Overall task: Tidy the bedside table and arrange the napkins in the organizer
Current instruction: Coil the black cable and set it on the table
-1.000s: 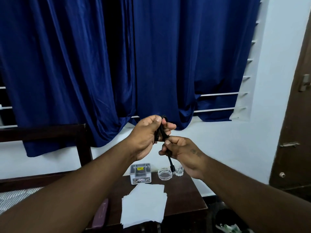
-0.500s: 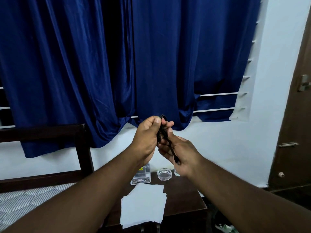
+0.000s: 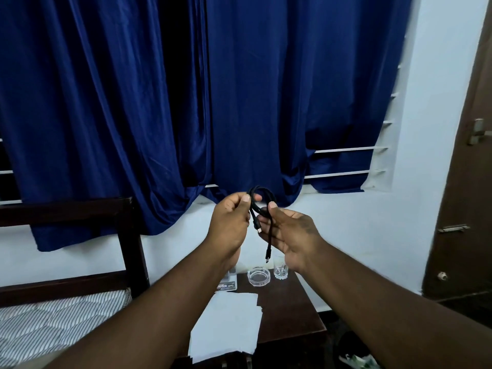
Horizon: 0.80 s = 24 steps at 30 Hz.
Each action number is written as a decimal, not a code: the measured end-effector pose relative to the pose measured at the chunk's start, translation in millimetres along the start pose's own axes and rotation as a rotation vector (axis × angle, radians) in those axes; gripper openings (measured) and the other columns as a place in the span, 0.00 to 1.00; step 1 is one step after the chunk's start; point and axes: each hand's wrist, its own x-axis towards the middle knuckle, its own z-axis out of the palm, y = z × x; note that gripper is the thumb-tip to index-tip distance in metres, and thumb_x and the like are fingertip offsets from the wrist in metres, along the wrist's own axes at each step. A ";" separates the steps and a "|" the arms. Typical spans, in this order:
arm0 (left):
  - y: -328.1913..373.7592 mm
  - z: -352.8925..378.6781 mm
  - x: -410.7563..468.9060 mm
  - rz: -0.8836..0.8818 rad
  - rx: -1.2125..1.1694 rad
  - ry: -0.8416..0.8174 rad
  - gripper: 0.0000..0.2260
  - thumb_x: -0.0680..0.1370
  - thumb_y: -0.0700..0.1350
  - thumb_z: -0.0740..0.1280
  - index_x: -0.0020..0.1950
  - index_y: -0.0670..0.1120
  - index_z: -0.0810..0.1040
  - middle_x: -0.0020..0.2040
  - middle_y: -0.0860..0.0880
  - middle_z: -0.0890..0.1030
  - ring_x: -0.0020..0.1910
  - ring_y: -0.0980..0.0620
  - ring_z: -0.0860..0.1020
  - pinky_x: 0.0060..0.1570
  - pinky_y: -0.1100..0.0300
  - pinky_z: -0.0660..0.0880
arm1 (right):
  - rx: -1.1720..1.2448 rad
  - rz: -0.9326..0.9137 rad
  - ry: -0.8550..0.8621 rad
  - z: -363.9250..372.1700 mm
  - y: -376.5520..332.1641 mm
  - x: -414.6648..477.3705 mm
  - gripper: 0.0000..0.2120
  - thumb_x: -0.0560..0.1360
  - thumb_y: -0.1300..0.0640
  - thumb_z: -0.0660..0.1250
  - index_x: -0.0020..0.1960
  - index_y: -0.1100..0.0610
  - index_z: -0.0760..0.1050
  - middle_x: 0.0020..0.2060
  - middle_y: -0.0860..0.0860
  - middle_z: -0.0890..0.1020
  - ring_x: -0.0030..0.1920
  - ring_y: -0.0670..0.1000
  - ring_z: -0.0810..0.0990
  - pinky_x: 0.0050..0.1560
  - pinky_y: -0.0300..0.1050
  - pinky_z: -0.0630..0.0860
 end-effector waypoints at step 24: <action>-7.5 -27.3 23.0 -0.016 0.519 -0.039 0.06 0.81 0.39 0.69 0.45 0.39 0.82 0.36 0.43 0.84 0.36 0.50 0.84 0.46 0.51 0.85 | -0.672 -0.180 -0.256 -48.3 -14.8 14.6 0.07 0.78 0.67 0.69 0.54 0.65 0.83 0.41 0.60 0.85 0.39 0.52 0.79 0.45 0.43 0.77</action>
